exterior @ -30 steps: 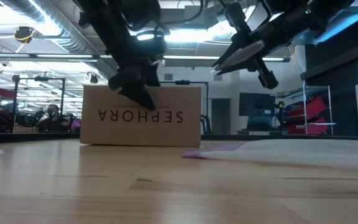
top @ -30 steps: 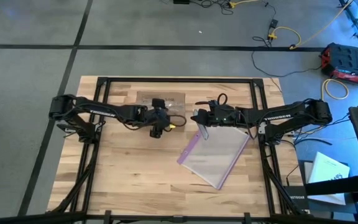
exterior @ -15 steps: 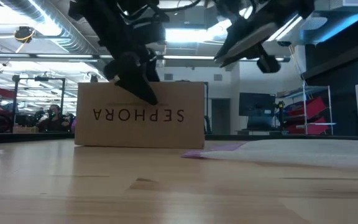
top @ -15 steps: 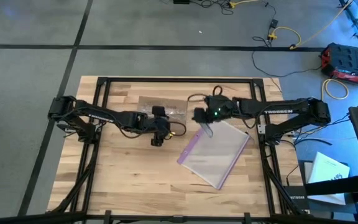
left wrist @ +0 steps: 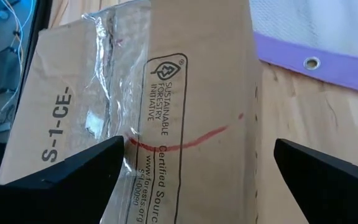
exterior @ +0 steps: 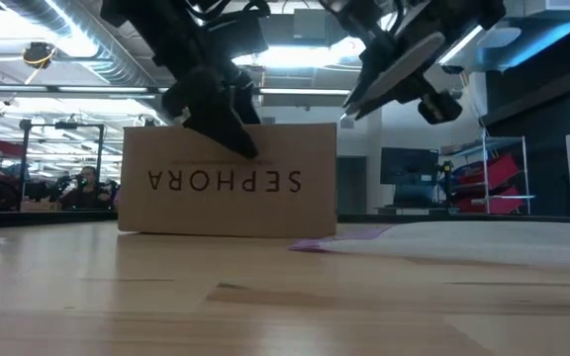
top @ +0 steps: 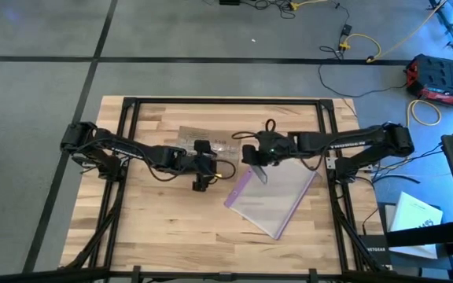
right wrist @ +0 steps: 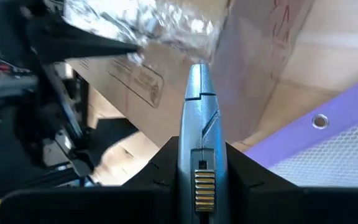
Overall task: Unpack boxes
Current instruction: Open the cardboard box using the cutter
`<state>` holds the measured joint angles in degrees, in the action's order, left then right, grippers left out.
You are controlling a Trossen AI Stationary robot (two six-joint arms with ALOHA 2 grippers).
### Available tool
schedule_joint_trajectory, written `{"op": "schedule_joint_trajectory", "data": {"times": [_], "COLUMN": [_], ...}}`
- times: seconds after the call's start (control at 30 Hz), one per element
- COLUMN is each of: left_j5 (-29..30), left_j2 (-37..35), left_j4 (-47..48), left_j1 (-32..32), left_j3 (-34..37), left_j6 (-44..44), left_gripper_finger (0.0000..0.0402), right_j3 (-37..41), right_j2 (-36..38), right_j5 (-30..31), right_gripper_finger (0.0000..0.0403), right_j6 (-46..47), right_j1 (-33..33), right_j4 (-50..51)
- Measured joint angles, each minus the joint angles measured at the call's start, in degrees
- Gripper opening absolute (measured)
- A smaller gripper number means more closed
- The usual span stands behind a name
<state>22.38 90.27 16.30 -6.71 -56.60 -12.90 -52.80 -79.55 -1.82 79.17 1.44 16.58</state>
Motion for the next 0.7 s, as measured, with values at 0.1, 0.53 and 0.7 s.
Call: {"op": "schedule_joint_trajectory", "data": {"times": [0.1,0.53,0.7], "left_j5": [0.11,0.3,0.39], "left_j2": [0.06,0.06,0.06], "left_j4": [-0.01,-0.33,-0.43], "left_j1": [0.01,0.17,0.43], "left_j3": [0.0,0.0,0.0], "left_j6": [-1.25,-5.57,-5.57], "left_gripper_finger": [0.04,0.04,0.04], "right_j3": [0.02,0.02,0.02], "right_j2": [-0.89,-1.42,-1.83], "right_j5": [-0.11,3.85,4.47], "right_gripper_finger": [0.0051,0.0051,0.0051], "right_j6": [-0.96,1.93,2.91], "right_j1": [-0.01,0.08,0.46], "right_j4": [0.69,-1.7,-1.71]}}
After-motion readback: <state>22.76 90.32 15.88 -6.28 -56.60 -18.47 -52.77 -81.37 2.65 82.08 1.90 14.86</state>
